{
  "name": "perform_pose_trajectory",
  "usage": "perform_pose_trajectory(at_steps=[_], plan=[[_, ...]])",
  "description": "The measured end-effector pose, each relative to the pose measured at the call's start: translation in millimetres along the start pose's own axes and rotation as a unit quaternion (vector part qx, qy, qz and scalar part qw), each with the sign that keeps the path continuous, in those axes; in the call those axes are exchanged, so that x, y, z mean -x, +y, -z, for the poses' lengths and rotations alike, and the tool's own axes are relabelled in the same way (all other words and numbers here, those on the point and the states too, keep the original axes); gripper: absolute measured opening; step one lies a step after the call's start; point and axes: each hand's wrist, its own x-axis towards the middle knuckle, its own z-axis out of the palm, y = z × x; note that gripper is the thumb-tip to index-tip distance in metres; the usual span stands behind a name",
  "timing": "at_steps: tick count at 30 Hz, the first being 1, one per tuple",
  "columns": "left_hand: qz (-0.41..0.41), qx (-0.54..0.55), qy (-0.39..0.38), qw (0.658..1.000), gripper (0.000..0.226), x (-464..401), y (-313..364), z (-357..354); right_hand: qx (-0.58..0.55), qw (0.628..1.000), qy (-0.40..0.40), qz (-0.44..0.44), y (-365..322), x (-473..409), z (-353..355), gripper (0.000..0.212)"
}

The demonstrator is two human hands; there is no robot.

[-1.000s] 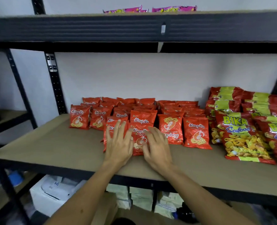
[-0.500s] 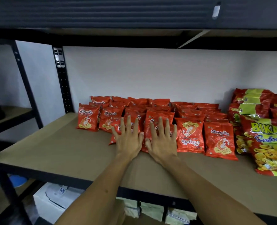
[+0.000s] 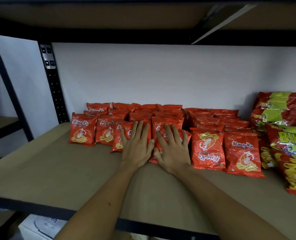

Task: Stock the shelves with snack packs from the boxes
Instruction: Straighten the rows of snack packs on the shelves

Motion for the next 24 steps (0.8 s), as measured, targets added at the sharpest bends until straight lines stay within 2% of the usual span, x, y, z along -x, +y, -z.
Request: perform_pose_trajectory(at_steps=[2, 4, 6, 8, 10, 15, 18, 21, 24], plan=[[0.029, 0.022, 0.043, 0.998, 0.061, 6, 4, -1, 0.006, 1.000, -0.007, -0.004, 5, 7, -4, 0.063], [0.125, 0.054, 0.076, 0.988, 0.066, 11, 5, 2, 0.011, 1.000, -0.012, -0.008, 8, 14, -4, 0.063], [0.251, 0.107, 0.073, 0.959, 0.075, 12, 1, 8, 0.012, 1.000, -0.012, -0.010, 8, 15, -1, 0.063], [0.329, 0.158, 0.045, 0.930, 0.083, 11, -3, 14, 0.010, 1.000, -0.010, -0.007, 6, 12, 3, 0.064], [0.331, 0.187, 0.030, 0.924, 0.086, 12, -7, 17, 0.006, 1.000, -0.004, 0.000, 2, 10, 5, 0.064], [0.253, 0.233, 0.085, 0.935, 0.081, 18, -17, 22, -0.030, 0.999, 0.030, 0.003, -13, 14, 8, 0.064], [0.234, 0.278, 0.074, 0.929, 0.082, 16, -14, 27, -0.046, 0.998, 0.037, -0.012, -10, 14, 10, 0.064], [0.251, 0.318, 0.048, 0.913, 0.083, 12, -8, 32, -0.043, 0.999, 0.014, 0.011, -3, 10, 10, 0.063], [0.265, 0.398, 0.042, 0.877, 0.087, 14, -4, 34, -0.040, 0.998, 0.013, 0.046, 6, 11, 9, 0.062]])
